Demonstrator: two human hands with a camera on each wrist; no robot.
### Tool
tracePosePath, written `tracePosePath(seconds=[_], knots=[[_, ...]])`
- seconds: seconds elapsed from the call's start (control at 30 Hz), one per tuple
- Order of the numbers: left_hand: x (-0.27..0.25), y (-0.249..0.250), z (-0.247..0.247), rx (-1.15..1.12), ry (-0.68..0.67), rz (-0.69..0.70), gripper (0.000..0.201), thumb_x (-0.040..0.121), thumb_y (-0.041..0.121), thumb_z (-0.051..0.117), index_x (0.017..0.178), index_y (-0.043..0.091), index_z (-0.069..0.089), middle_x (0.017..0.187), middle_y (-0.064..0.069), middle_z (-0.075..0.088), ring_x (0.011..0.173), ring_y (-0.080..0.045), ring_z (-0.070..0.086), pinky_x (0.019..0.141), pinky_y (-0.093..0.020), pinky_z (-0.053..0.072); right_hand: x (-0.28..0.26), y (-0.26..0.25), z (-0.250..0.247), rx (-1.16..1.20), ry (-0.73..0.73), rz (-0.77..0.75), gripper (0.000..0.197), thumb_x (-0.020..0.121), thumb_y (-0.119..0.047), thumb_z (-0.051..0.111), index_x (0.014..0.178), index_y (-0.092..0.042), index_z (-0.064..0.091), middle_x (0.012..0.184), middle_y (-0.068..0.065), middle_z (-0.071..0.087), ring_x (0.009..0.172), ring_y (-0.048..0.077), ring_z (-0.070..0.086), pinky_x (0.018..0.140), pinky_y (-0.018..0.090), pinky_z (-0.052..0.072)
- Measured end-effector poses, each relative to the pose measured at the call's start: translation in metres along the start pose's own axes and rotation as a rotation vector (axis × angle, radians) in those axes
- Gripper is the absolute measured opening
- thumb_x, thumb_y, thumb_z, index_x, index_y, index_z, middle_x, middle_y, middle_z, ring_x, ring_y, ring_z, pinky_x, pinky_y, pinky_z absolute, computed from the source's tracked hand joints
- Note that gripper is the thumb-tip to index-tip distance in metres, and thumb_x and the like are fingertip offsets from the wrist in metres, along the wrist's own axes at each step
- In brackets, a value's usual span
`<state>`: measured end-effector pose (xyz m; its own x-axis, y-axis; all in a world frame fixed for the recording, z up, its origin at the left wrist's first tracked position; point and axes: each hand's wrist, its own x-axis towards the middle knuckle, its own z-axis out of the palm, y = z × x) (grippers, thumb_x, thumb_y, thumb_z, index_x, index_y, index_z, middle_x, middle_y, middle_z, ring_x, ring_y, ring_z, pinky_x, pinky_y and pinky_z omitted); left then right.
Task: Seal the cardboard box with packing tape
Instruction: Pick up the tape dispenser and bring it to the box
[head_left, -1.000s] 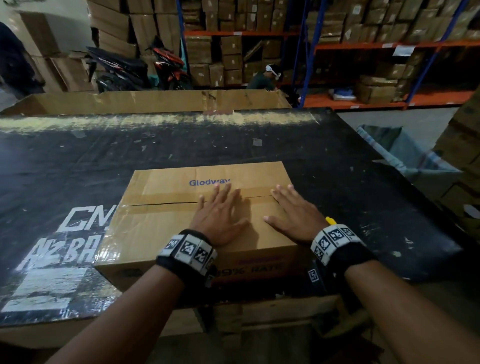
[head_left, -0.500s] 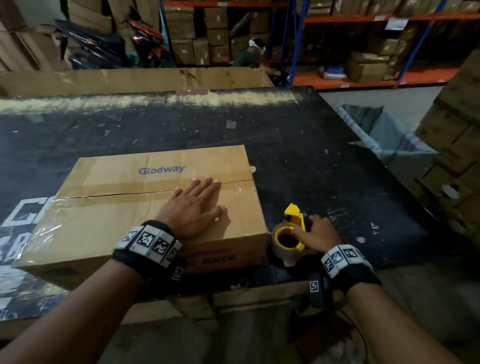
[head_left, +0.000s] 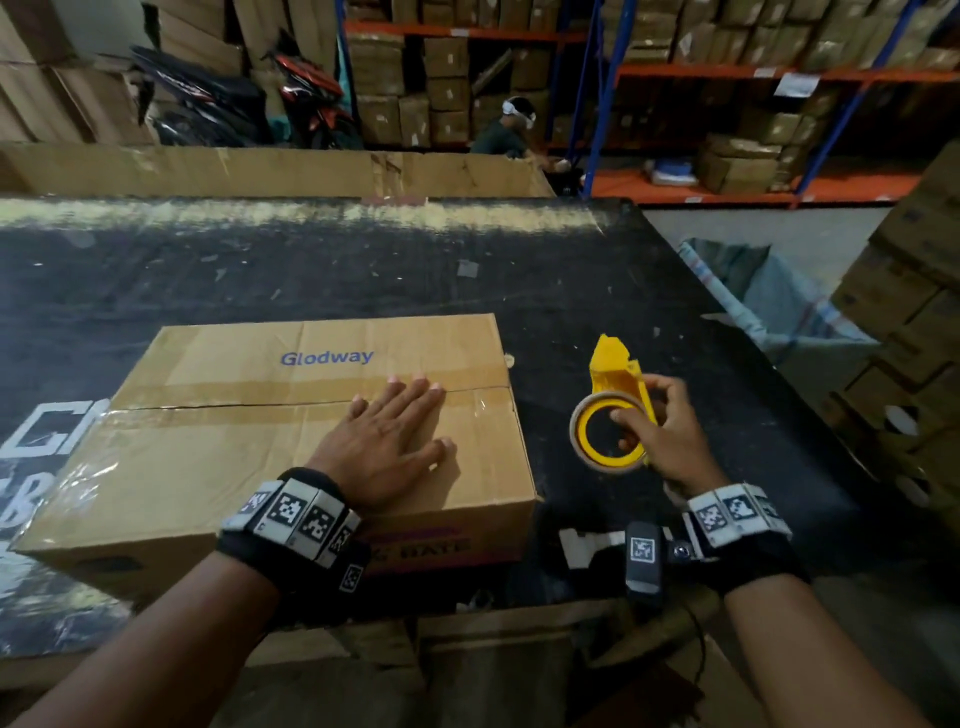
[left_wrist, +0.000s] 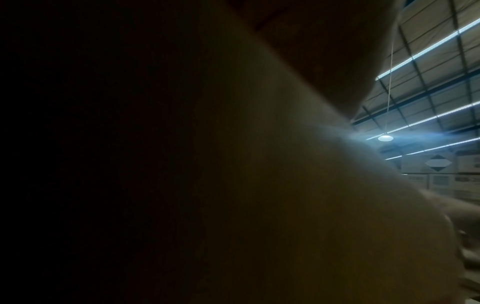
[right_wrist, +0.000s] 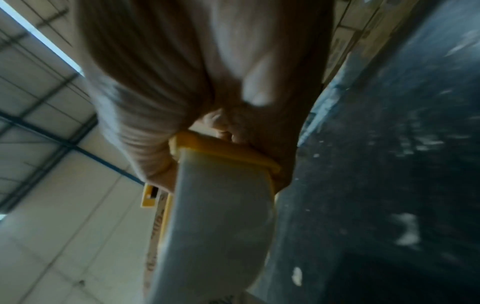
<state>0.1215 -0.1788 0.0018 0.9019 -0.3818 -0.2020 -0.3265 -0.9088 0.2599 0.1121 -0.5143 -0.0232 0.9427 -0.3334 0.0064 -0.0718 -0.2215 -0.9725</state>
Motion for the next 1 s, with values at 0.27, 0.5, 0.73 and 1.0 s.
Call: tracePosePath(seconds=[0.27, 0.5, 0.73, 1.0], knots=[[-0.004, 0.003, -0.003, 0.010, -0.006, -0.007, 0.073, 0.100, 0.064, 0.024, 0.161, 0.036, -0.005, 0.170, 0.009, -0.011, 0.157, -0.017, -0.013, 0.126, -0.048, -0.003, 0.031, -0.101, 0.052, -0.181, -0.377, -0.382, 0.061, 0.069, -0.039, 0.077, 0.122, -0.024, 0.049, 0.114, 0.006, 0.066, 0.103, 0.018, 0.067, 0.082, 0.033, 0.055], [-0.007, 0.002, -0.006, -0.023, -0.043, -0.003, 0.076, 0.099, 0.065, 0.029, 0.161, 0.035, -0.003, 0.171, 0.006, -0.013, 0.156, -0.018, -0.018, 0.127, -0.049, -0.006, 0.028, -0.116, 0.112, -0.492, -0.582, -0.514, 0.065, 0.070, -0.032, 0.082, 0.123, -0.027, 0.044, 0.117, -0.006, 0.056, 0.104, 0.018, 0.059, 0.083, 0.039, 0.052], [-0.069, -0.085, -0.039, -0.094, 0.069, -0.185, 0.093, 0.083, 0.082, 0.027, 0.160, 0.038, -0.002, 0.170, 0.007, -0.009, 0.157, -0.016, -0.012, 0.127, -0.046, -0.002, 0.035, -0.111, 0.113, -0.567, -0.577, -0.474, 0.070, 0.072, -0.022, 0.083, 0.128, -0.025, 0.040, 0.120, -0.004, 0.050, 0.105, 0.018, 0.054, 0.079, 0.034, 0.047], [-0.132, -0.204, -0.049, 0.040, 0.052, -0.271, 0.109, 0.067, 0.096, -0.005, 0.161, 0.041, 0.006, 0.170, 0.011, 0.001, 0.159, -0.017, 0.001, 0.128, -0.044, 0.011, 0.038, -0.135, 0.130, -0.653, -0.720, -0.458, 0.068, 0.072, -0.014, 0.084, 0.121, -0.032, 0.039, 0.113, -0.014, 0.050, 0.109, 0.016, 0.053, 0.076, 0.027, 0.043]])
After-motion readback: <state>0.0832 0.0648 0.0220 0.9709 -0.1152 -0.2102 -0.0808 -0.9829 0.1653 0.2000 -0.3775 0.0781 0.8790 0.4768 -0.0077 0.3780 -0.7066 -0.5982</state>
